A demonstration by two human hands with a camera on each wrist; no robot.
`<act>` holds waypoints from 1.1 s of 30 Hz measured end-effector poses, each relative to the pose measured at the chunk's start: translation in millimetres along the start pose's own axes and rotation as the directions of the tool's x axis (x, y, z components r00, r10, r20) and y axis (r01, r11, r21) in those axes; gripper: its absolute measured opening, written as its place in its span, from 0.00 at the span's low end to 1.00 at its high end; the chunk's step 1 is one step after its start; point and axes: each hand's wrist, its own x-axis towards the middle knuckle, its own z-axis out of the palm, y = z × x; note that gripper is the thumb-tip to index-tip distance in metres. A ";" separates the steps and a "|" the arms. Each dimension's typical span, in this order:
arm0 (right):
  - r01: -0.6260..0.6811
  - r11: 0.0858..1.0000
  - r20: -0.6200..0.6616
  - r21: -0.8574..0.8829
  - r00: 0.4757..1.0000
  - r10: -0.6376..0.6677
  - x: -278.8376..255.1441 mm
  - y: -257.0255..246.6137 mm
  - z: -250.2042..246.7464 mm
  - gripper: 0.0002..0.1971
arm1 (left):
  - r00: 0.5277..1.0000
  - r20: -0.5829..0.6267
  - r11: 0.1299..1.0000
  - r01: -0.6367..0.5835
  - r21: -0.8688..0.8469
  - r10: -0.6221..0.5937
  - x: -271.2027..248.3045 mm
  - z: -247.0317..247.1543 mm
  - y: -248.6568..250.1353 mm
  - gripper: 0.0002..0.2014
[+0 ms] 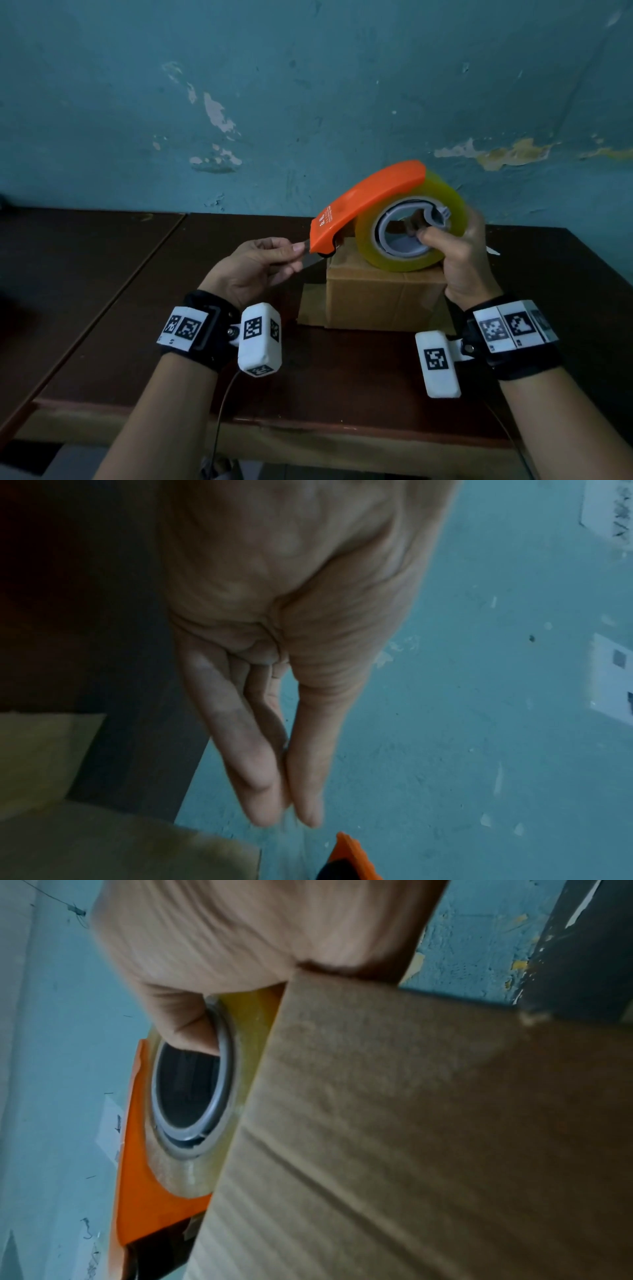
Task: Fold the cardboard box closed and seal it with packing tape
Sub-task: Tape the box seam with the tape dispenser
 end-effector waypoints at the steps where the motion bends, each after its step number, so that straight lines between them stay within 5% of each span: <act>1: 0.000 1.000 0.005 -0.018 1.000 0.000 0.3 0.4 -0.5 0.13 | 1.000 -0.016 1.000 -0.022 -0.003 0.022 0.6 -2.3 1.2 0.13; 13: -0.009 0.996 0.023 -0.083 1.000 0.011 2.4 2.4 -1.3 0.18 | 0.998 -0.040 0.999 -0.044 -0.011 0.043 -1.8 -21.3 3.6 0.14; 18: -0.007 0.993 0.033 -0.121 0.999 0.011 2.1 -0.9 1.3 0.12 | 0.996 -0.063 0.998 -0.057 0.001 0.057 -0.9 -30.7 4.7 0.16; 33: -0.023 0.998 -0.004 -0.062 1.000 0.023 1.8 2.9 0.8 0.21 | 0.989 -0.118 0.967 -0.061 0.247 0.093 9.0 20.7 -30.3 0.18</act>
